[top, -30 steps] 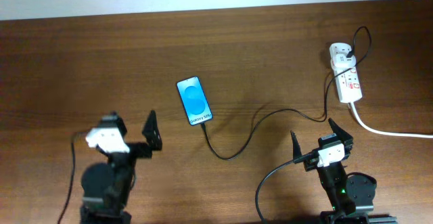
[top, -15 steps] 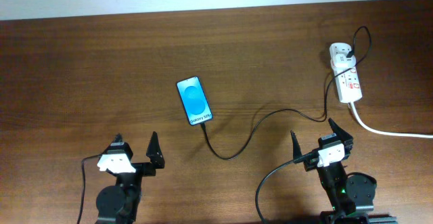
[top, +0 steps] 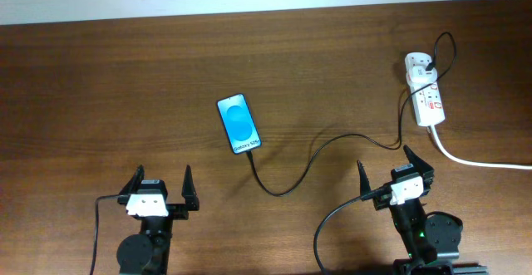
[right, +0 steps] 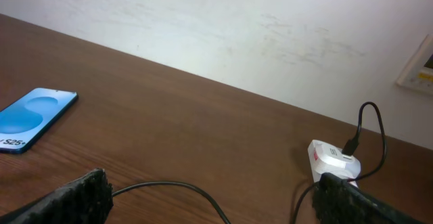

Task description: Plug charger to phone and switch on socket

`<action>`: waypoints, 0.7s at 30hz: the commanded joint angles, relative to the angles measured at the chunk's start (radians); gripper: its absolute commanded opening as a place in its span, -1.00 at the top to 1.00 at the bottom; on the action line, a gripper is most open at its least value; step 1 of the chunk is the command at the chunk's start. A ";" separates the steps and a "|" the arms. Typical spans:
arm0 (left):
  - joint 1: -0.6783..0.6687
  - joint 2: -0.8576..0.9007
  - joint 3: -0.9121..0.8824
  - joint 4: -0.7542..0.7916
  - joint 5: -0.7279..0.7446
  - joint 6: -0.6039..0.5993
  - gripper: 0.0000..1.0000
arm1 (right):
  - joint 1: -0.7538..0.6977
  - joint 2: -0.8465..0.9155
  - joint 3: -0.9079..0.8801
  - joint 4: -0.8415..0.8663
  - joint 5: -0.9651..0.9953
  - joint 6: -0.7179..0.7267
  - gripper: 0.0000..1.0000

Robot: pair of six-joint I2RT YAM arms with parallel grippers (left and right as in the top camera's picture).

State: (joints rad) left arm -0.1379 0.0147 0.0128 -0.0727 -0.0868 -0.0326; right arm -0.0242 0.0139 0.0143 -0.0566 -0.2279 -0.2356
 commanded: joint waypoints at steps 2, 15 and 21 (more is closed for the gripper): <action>0.005 -0.010 -0.004 -0.003 -0.004 0.034 -0.98 | 0.006 -0.008 -0.009 -0.002 0.004 0.004 -0.97; 0.005 -0.010 -0.004 -0.003 -0.004 0.034 -0.98 | 0.006 -0.008 -0.009 -0.002 0.004 0.004 -0.97; 0.005 -0.010 -0.004 -0.003 -0.004 0.034 -0.98 | 0.006 -0.008 -0.009 -0.002 0.004 0.004 -0.97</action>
State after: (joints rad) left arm -0.1379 0.0147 0.0128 -0.0727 -0.0868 -0.0181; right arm -0.0242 0.0139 0.0143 -0.0566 -0.2283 -0.2359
